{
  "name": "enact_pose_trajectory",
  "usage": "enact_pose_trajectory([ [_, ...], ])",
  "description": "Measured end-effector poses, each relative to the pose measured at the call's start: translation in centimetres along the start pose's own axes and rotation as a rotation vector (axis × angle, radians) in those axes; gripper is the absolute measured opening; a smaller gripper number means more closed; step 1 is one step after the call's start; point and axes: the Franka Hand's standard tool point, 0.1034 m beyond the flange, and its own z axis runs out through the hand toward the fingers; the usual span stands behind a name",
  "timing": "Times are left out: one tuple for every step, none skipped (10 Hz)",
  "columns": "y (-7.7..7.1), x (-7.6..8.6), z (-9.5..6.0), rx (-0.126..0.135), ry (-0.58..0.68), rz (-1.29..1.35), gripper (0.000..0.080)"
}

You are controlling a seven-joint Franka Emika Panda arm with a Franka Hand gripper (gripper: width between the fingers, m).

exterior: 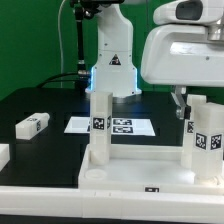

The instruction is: Assemble desk

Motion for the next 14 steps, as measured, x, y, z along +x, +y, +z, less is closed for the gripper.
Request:
enact_pose_trajectory([
  [0.0, 0.0, 0.0, 0.0, 0.0, 0.002, 0.0374],
  [0.0, 0.0, 0.0, 0.0, 0.0, 0.002, 0.0374],
  [0.0, 0.0, 0.0, 0.0, 0.0, 0.003, 0.0291],
  [0.1, 0.0, 0.0, 0.0, 0.0, 0.022, 0.0291],
  [0.1, 0.0, 0.0, 0.0, 0.0, 0.039, 0.0291],
  [0.1, 0.0, 0.0, 0.0, 0.0, 0.047, 0.0291],
  [0.1, 0.0, 0.0, 0.0, 0.0, 0.086, 0.0291],
  [0.2, 0.0, 0.1, 0.008, -0.005, 0.206, 0.0291],
  [0.5, 0.1, 0.2, 0.024, -0.008, 0.354, 0.0291],
  [0.9, 0.2, 0.2, 0.038, -0.01, 0.484, 0.0291],
  [1.0, 0.2, 0.2, 0.046, -0.017, 0.623, 0.0291],
  [1.2, 0.2, 0.3, 0.054, -0.022, 0.761, 0.0291],
  [1.4, 0.4, 0.4, 0.054, -0.023, 0.848, 0.0291],
  [1.5, 0.4, 0.4, 0.055, -0.025, 0.923, 0.0291],
])
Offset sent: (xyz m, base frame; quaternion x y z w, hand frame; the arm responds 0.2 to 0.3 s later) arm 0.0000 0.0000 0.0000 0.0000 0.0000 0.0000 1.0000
